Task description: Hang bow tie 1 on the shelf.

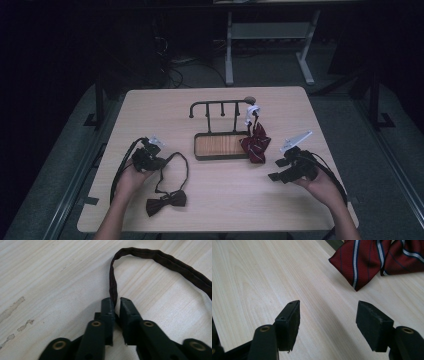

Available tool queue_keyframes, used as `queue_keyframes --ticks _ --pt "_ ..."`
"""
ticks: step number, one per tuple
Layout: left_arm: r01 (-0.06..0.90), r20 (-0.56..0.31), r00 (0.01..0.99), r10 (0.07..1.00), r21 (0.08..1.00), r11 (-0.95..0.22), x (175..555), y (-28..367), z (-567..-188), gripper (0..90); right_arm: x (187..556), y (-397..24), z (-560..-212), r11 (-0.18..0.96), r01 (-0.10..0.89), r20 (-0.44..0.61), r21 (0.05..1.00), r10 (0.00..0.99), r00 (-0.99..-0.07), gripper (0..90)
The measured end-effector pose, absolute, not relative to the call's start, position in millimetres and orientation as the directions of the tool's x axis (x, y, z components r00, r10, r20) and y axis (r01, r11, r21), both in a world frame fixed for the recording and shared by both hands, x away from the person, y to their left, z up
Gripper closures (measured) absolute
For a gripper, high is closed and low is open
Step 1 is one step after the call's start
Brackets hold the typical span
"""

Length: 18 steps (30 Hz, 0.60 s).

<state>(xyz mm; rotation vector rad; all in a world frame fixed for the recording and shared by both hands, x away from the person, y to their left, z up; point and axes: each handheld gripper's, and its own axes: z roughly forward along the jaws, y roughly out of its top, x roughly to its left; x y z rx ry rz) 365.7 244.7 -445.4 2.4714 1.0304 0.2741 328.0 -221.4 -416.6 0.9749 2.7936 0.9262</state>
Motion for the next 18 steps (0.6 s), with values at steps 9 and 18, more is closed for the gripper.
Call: queue_keyframes --ticks 9,18 --pt "0.599 0.025 0.726 0.687 0.468 -0.65 363 241 -444 89.5 328 -219 -418 0.626 0.552 0.15 0.551 0.576 -0.804 35.5" --pt "0.572 0.007 0.75 0.661 0.496 -0.654 356 239 -434 89.6 329 -224 -419 0.616 0.559 0.166 0.555 0.577 -0.8 34.3"
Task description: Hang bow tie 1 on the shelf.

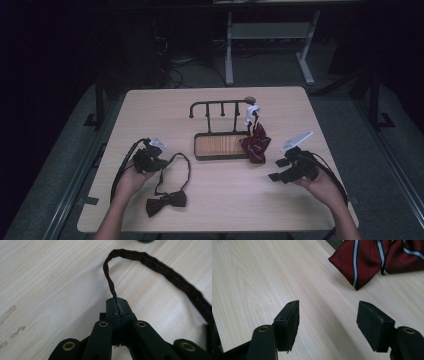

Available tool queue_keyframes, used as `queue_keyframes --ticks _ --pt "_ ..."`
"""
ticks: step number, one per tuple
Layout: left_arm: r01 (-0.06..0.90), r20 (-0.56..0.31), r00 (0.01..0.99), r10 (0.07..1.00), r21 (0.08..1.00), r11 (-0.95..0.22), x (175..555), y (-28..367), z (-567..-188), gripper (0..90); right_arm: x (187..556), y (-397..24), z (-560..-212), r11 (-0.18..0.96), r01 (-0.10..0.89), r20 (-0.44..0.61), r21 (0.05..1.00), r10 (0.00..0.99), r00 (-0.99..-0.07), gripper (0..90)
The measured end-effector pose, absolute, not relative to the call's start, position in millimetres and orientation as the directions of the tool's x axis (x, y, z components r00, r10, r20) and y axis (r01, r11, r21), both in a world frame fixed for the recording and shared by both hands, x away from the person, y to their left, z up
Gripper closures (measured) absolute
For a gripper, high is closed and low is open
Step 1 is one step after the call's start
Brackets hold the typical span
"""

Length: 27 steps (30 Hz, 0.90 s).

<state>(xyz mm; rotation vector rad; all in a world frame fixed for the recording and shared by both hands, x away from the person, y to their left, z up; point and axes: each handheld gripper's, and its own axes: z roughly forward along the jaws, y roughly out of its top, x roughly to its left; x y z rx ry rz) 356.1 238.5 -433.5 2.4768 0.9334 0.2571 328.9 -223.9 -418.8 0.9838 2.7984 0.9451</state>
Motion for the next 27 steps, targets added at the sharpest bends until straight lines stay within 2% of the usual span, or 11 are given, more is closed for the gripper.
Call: queue_keyframes --ticks 5,27 --pt "0.553 -0.004 0.755 0.655 0.539 -0.635 351 237 -422 89.7 330 -225 -420 0.618 0.558 0.163 0.554 0.576 -0.801 34.1" --pt "0.517 -0.047 0.792 0.609 0.581 -0.628 346 235 -403 89.8 329 -229 -416 0.6 0.57 0.164 0.561 0.594 -0.788 34.1"
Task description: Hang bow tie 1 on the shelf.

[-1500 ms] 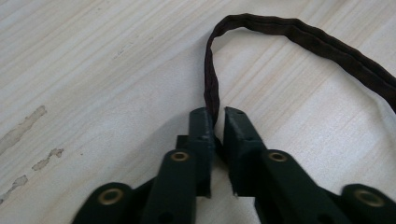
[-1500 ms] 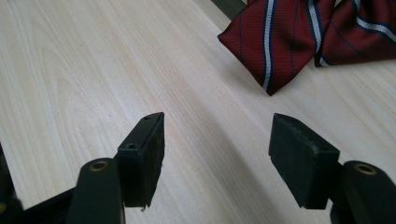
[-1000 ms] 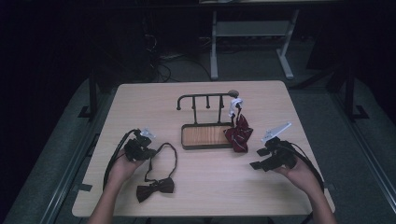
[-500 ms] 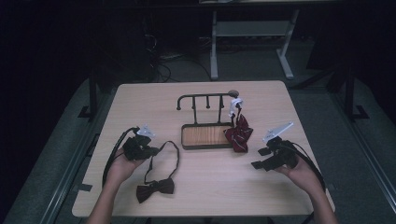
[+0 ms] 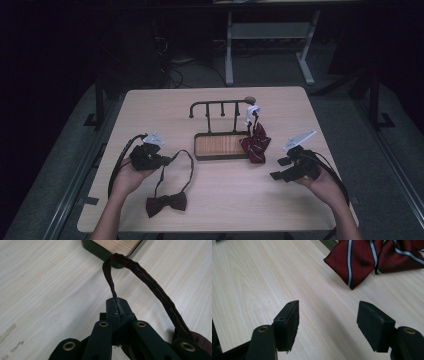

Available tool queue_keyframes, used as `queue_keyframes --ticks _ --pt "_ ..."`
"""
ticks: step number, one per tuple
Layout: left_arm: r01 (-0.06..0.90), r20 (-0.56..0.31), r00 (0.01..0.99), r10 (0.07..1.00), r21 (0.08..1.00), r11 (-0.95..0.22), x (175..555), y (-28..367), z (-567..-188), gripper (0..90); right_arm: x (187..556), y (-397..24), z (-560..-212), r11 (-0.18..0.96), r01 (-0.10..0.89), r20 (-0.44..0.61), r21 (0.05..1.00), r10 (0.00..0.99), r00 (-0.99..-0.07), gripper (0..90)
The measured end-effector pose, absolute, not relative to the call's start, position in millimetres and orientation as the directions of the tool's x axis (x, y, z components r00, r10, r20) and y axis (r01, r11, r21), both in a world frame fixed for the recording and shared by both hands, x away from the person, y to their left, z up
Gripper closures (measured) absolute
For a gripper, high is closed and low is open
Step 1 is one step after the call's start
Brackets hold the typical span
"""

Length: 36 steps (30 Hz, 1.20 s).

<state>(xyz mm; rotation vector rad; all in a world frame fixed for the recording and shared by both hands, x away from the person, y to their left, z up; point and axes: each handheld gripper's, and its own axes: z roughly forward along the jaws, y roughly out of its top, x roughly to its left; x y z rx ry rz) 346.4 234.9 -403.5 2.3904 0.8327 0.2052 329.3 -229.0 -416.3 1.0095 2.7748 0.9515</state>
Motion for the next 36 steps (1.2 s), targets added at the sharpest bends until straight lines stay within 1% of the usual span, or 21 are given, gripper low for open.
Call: queue_keyframes --ticks 16,28,36 --pt "0.484 -0.049 0.811 0.582 0.615 -0.623 339 235 -384 89.8 329 -229 -416 0.605 0.565 0.15 0.561 0.597 -0.788 33.1" --pt "0.437 -0.027 0.834 0.551 0.641 -0.63 331 229 -364 89.8 328 -230 -414 0.601 0.566 0.145 0.565 0.603 -0.784 33.0" --pt "0.43 -0.012 0.837 0.548 0.634 -0.643 330 229 -357 89.8 328 -230 -412 0.6 0.566 0.148 0.566 0.601 -0.786 33.0"
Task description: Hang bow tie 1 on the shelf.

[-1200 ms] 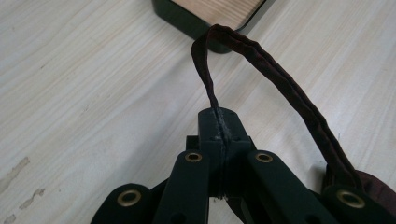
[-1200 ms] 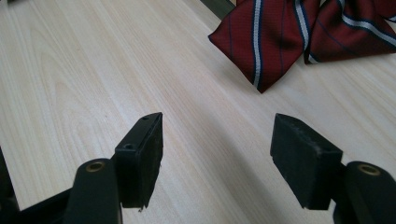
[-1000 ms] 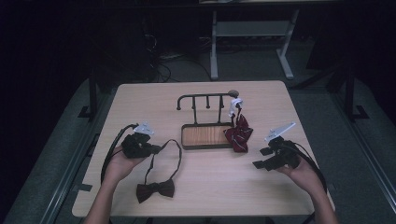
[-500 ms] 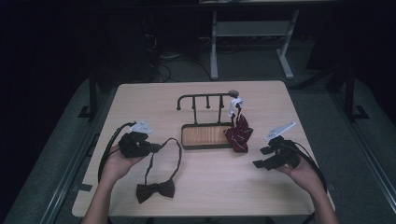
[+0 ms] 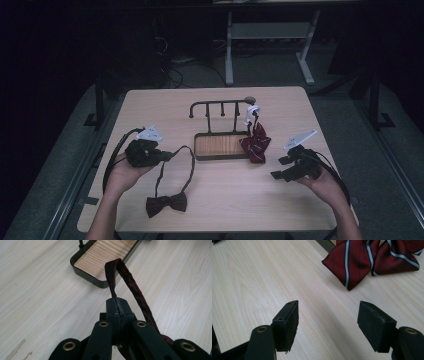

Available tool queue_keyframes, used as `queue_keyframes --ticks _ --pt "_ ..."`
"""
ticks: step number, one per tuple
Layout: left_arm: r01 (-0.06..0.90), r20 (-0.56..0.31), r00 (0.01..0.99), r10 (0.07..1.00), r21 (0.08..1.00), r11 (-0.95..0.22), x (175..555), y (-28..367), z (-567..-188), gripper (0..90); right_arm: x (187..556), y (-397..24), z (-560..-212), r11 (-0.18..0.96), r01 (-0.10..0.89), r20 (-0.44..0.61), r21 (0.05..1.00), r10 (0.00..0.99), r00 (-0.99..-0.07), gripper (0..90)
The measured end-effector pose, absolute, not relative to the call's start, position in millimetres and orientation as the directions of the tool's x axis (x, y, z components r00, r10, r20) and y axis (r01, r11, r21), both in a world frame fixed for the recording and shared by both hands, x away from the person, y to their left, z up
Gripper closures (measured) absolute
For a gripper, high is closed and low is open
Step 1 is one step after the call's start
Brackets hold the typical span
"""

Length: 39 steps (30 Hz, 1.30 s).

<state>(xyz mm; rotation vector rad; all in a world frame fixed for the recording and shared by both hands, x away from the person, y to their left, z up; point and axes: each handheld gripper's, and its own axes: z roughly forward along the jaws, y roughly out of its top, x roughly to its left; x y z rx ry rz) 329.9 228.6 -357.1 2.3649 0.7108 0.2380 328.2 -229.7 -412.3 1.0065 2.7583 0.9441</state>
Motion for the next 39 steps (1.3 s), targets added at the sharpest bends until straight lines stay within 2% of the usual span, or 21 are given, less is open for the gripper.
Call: queue_keyframes --ticks 14,39 --pt "0.394 0.028 0.852 0.523 0.625 -0.674 335 220 -328 89.8 328 -232 -410 0.599 0.556 0.143 0.576 0.596 -0.79 32.9" --pt "0.353 0.017 0.884 0.467 0.63 -0.691 340 204 -303 90.0 325 -236 -404 0.588 0.558 0.14 0.586 0.604 -0.784 32.3"
